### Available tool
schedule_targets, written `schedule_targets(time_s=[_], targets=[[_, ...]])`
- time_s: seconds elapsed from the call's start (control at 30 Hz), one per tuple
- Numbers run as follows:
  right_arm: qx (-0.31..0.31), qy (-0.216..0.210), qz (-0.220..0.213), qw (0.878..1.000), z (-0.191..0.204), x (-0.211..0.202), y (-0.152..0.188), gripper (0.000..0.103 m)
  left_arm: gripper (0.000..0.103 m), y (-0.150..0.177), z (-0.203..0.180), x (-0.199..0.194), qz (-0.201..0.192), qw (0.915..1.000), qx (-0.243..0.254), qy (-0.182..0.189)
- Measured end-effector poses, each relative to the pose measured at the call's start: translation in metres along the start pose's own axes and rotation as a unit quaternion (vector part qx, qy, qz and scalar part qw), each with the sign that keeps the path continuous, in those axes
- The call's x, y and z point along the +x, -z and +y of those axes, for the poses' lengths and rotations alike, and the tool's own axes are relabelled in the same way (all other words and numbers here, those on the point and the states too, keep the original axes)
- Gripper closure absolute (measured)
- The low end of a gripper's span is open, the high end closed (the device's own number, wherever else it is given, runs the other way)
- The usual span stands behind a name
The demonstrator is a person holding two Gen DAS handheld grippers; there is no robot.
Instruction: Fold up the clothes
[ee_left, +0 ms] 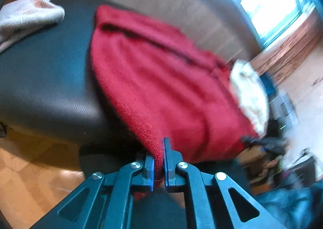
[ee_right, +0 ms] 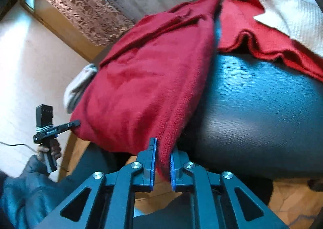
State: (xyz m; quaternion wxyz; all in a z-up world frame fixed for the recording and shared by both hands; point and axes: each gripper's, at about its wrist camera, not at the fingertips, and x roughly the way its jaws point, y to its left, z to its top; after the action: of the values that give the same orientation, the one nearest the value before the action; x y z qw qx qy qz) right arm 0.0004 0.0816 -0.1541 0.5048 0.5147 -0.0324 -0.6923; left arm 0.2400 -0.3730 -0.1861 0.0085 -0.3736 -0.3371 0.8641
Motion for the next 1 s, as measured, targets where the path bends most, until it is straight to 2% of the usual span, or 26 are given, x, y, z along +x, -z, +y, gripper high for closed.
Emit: schedule_targets(time_s=[0.07, 0.27, 0.43, 0.5, 0.6, 0.7, 0.77, 0.83, 0.9, 1.0], targets=[[0.012, -0.033, -0.013, 0.999, 0.007, -0.009, -0.005, 0.096, 0.098, -0.007, -0.003, -0.017, -0.026, 0.9991, -0.012, 0.032], [0.02, -0.119, -0.074, 0.99, 0.032, -0.032, -0.052, 0.096, 0.098, -0.048, -0.013, -0.047, -0.093, 0.9909, -0.021, 0.095], [0.022, -0.151, -0.124, 0.98, 0.036, -0.03, -0.121, 0.096, 0.098, -0.118, -0.006, -0.04, -0.14, 0.9822, -0.031, 0.121], [0.03, -0.144, -0.142, 0.979, 0.027, -0.02, -0.154, 0.096, 0.098, -0.154, 0.003, -0.02, -0.153, 0.9806, -0.052, 0.111], [0.066, -0.097, -0.151, 0.982, -0.004, 0.012, -0.202, 0.096, 0.098, -0.2, 0.034, 0.023, -0.146, 0.9822, -0.102, 0.06], [0.113, -0.043, -0.134, 0.984, -0.044, 0.05, -0.23, 0.096, 0.098, -0.201, 0.053, 0.05, -0.117, 0.9848, -0.125, 0.029], [0.155, -0.021, -0.106, 0.982, -0.074, 0.078, -0.232, 0.096, 0.098, -0.201, 0.067, 0.068, -0.097, 0.9853, -0.14, 0.009], [0.163, -0.022, -0.096, 0.982, -0.087, 0.093, -0.224, 0.099, 0.098, -0.201, 0.08, 0.086, -0.078, 0.9847, -0.155, -0.011], [0.157, -0.031, -0.102, 0.982, -0.085, 0.088, -0.212, 0.099, 0.098, -0.201, 0.093, 0.104, -0.058, 0.9832, -0.17, -0.031], [0.136, -0.031, -0.082, 0.987, -0.075, 0.077, -0.191, 0.099, 0.098, -0.174, 0.092, 0.088, -0.04, 0.9852, -0.16, -0.047]])
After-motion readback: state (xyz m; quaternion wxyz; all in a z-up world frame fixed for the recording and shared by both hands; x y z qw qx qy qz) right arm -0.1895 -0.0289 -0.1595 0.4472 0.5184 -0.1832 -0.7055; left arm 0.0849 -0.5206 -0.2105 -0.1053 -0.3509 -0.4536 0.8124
